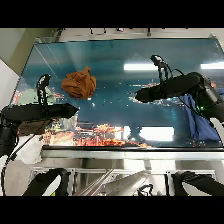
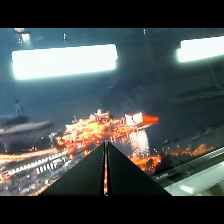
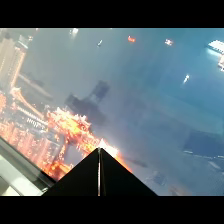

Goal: Fold the shirts.

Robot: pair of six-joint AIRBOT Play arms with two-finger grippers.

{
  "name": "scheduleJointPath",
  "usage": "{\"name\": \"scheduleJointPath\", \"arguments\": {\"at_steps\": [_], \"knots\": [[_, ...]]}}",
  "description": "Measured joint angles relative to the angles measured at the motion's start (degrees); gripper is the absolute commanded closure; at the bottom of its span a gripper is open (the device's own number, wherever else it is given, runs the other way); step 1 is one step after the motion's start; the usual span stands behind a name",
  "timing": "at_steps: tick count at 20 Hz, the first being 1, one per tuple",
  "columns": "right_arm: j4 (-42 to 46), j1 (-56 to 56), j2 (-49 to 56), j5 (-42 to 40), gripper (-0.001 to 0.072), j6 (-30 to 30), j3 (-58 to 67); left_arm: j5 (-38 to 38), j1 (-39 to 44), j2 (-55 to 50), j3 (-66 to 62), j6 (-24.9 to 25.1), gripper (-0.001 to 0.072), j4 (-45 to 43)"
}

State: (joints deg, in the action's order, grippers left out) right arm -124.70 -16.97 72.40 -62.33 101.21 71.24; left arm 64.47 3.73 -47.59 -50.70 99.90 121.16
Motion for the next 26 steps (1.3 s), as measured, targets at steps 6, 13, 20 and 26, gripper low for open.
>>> {"name": "scheduleJointPath", "arguments": {"at_steps": [6, 13, 20, 26], "knots": [[0.0, 0.0, 0.0, 0.0, 0.0687, 0.0, 0.0, 0.0, 0.0, 0.0, 0.0, 0.0, 0.0691, 0.0], [0.0, 0.0, 0.0, 0.0, 0.0687, 0.0, 0.0, -0.4, 0.0, 0.0, 0.0, 0.0, 0.0691, 0.1], [-4.3, 0.0, 0.7, 3.4, 0.0686, -0.5, 0.0, -13.5, -3.1, -6.2, -3.5, 0.0, 0.0008, -2.1], [-6.1, 0.1, 3.7, 6.0, 0.0236, -1.1, 0.0, -17.1, -9.1, -33.6, -19.4, 0.0, 0.0009, -3.6]]}}
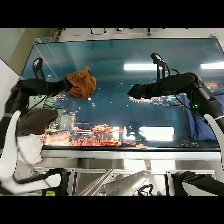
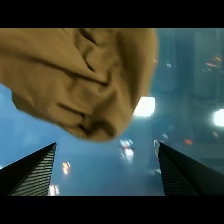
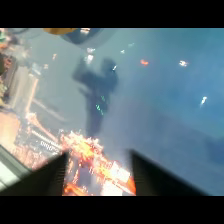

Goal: Fold the shirts.

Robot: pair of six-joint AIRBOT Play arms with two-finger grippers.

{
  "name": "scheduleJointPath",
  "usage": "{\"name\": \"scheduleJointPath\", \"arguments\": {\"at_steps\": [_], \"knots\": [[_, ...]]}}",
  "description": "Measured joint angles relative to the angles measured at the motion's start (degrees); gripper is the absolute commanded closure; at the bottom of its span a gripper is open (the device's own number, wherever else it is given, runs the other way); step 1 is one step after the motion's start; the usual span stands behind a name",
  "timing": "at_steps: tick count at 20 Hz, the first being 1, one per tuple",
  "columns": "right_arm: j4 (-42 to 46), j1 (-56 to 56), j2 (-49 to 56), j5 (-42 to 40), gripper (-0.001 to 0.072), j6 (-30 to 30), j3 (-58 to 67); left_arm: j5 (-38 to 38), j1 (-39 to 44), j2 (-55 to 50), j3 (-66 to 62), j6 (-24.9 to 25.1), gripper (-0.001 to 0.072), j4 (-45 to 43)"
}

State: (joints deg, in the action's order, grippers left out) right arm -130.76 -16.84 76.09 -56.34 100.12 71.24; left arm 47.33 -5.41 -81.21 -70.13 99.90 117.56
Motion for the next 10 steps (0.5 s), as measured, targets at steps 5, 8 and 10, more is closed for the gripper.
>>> {"name": "scheduleJointPath", "arguments": {"at_steps": [5, 8, 10], "knots": [[-0.3, 0.0, 2.1, 0.9, 0.0236, -1.1, 0.0, 3.3, -2.0, -20.3, -13.9, -0.1, 0.0011, -0.8], [-0.5, 0.0, 2.4, 1.0, 0.0238, -1.4, 0.0, 4.4, -2.2, -27.6, -20.0, -0.5, 0.0695, -0.8], [-0.5, 0.1, 2.5, 1.0, 0.0271, -1.5, 0.0, 5.8, -1.7, -30.9, -24.3, -0.9, 0.0693, -1.0]]}}
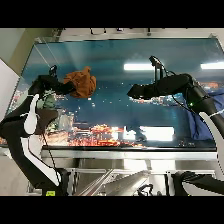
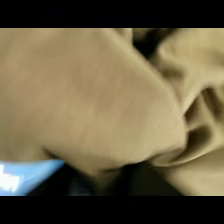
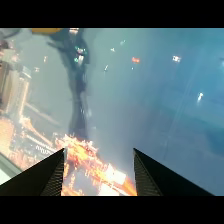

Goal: Fold the shirts.

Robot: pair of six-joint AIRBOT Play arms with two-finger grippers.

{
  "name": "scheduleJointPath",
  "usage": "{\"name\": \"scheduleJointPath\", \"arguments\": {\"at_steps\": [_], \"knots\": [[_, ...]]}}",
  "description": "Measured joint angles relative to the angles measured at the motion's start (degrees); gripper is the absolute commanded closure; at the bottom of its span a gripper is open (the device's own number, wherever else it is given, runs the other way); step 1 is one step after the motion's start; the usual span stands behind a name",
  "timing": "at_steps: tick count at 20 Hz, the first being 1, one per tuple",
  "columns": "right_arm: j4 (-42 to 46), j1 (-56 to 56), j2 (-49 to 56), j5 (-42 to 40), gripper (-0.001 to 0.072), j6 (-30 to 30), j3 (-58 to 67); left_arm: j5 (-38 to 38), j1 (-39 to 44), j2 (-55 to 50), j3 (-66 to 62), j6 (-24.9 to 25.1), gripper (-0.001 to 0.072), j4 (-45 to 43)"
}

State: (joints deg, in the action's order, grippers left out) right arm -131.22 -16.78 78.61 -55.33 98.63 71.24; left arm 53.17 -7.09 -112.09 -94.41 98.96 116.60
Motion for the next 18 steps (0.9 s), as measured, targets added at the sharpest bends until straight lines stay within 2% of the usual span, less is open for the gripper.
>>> {"name": "scheduleJointPath", "arguments": {"at_steps": [1, 2, 8, 12, 13, 14, 18], "knots": [[0.0, 0.0, 0.0, 0.0, 0.0358, 0.0, 0.0, 1.0, 0.5, -1.1, -2.1, -0.1, 0.0694, 0.0], [0.0, 0.0, 0.0, 0.0, 0.0387, 0.0, 0.0, 2.6, 1.1, -1.7, -3.9, -0.2, 0.0694, -0.2], [0.0, 2.3, -1.3, -0.2, 0.0387, -0.2, 0.1, 13.3, 8.7, 5.4, -12.3, 1.4, 0.0694, -0.1], [0.0, 5.2, -2.3, -2.7, 0.0379, -0.2, 0.1, 19.2, 19.6, 15.1, -7.9, 3.5, 0.0694, 0.0], [0.1, 5.6, -2.4, -3.6, 0.0238, 0.0, 0.1, 19.4, 22.9, 17.4, -4.9, 3.7, 0.0694, 0.1], [0.2, 5.9, -2.5, -4.5, 0.0151, 0.3, 0.1, 19.2, 26.3, 19.6, -1.3, 3.8, 0.0693, 0.2], [0.2, 6.4, -2.6, -8.6, 0.0151, 0.9, 0.0, 10.9, 40.7, 26.4, 14.8, 3.2, 0.0693, 0.2]]}}
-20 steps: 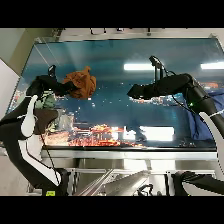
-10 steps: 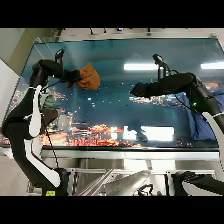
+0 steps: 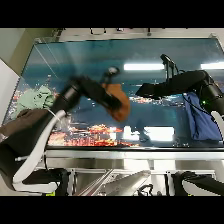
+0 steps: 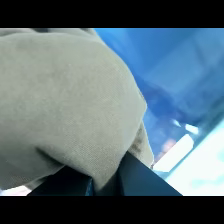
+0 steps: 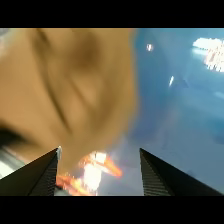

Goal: Fold the shirts.

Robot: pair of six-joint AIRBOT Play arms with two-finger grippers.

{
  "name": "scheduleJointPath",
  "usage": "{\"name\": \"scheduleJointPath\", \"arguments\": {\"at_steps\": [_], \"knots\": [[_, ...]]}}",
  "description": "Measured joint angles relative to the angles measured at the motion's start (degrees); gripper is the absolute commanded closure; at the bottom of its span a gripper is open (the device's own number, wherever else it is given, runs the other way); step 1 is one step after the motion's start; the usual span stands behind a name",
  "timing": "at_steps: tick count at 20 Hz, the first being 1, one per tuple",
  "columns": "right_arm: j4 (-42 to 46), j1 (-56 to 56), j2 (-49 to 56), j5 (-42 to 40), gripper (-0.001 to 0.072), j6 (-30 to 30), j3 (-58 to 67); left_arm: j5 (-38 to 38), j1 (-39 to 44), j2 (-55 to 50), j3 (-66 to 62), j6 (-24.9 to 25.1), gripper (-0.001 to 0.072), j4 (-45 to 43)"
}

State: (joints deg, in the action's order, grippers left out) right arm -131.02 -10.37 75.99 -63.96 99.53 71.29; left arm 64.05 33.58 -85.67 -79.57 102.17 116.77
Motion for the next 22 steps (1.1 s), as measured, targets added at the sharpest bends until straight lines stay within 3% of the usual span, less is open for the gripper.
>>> {"name": "scheduleJointPath", "arguments": {"at_steps": [2, 3, 4, 5, 9, 12, 14, 18, 22], "knots": [[0.0, 0.1, 0.0, -1.7, 0.0151, 0.2, 0.0, -4.9, 6.0, 0.7, 5.7, -0.8, 0.0691, 0.0], [0.0, 0.1, 0.0, -2.4, 0.0150, 0.2, 0.0, -7.1, 8.3, 0.7, 7.8, -1.1, 0.0519, 0.0], [0.0, 0.2, 0.0, -2.9, 0.0150, 0.2, 0.0, -8.8, 10.3, 0.3, 9.4, -1.2, 0.0159, 0.1], [0.0, 0.2, 0.0, -3.4, 0.0150, 0.2, 0.0, -9.9, 11.7, 0.0, 10.4, -1.7, 0.0100, 0.3], [1.0, 0.2, 0.0, -6.0, 0.0112, 0.1, 0.0, -5.1, 10.9, 0.1, 8.9, -3.4, 0.0100, 0.0], [4.9, 0.2, -1.1, -10.0, 0.0113, -2.4, -2.4, 2.1, 2.6, 5.2, 8.0, -3.9, 0.0099, -2.4], [7.5, 0.2, -4.0, -11.1, 0.0113, -4.7, -7.7, 3.1, -5.2, 9.8, 11.7, -4.0, 0.0099, -4.0], [5.0, -2.6, -11.8, -6.4, 0.0112, -8.0, -22.1, -4.1, -20.2, 12.2, 21.6, 1.5, 0.0099, 1.6], [2.4, -9.2, -11.0, 3.0, 0.0113, -9.6, -28.8, -11.0, -26.4, 2.6, 20.3, 10.2, 0.0099, 13.3]]}}
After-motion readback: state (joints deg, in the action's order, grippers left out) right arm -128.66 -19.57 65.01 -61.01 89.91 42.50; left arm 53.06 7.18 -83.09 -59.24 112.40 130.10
